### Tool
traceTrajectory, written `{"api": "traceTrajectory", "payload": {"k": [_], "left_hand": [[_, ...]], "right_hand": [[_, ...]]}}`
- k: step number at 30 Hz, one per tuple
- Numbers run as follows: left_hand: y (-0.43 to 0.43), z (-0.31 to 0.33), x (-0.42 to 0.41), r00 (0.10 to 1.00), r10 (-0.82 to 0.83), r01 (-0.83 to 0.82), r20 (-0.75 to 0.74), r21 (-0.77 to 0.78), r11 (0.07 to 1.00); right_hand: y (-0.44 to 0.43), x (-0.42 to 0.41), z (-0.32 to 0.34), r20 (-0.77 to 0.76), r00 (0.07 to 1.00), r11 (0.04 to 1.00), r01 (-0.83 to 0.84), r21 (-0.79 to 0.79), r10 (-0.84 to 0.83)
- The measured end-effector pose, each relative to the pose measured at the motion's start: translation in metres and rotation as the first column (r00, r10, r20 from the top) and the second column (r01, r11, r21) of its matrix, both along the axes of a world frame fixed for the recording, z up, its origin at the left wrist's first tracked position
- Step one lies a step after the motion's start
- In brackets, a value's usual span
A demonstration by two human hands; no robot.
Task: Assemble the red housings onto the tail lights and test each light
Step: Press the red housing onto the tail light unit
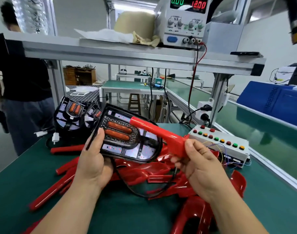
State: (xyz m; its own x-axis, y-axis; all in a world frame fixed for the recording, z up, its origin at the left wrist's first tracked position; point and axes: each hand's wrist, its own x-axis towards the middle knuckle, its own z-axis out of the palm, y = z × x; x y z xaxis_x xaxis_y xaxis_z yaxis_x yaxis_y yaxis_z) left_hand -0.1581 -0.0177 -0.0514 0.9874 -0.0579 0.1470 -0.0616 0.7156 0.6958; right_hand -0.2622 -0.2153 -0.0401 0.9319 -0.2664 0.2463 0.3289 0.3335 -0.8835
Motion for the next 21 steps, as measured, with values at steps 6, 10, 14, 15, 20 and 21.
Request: {"api": "traceTrajectory", "payload": {"k": [6, 10, 14, 15, 20, 21], "left_hand": [[-0.019, -0.003, -0.015, 0.988, -0.067, 0.054, 0.141, 0.091, 0.994], [-0.016, 0.000, -0.017, 0.984, -0.091, 0.075, 0.156, 0.101, 0.992], [-0.013, 0.003, -0.019, 0.979, -0.123, 0.106, 0.161, 0.107, 0.989], [-0.013, 0.003, -0.020, 0.978, -0.128, 0.109, 0.164, 0.116, 0.987], [-0.016, 0.000, -0.023, 0.978, -0.132, 0.109, 0.162, 0.146, 0.983], [-0.016, -0.001, -0.024, 0.977, -0.142, 0.118, 0.162, 0.152, 0.981]], "right_hand": [[0.009, 0.014, -0.003, -0.025, 0.984, 0.984, 0.176, 0.029, -0.175], [0.009, 0.016, -0.005, -0.024, 0.969, 0.959, 0.241, -0.152, -0.247], [0.007, 0.019, -0.006, -0.001, 0.935, 0.910, 0.345, -0.228, -0.355], [0.006, 0.020, -0.006, 0.006, 0.923, 0.897, 0.375, -0.234, -0.384], [0.007, 0.019, -0.009, 0.016, 0.911, 0.895, 0.407, -0.180, -0.411], [0.007, 0.019, -0.010, 0.017, 0.903, 0.880, 0.422, -0.219, -0.429]]}}
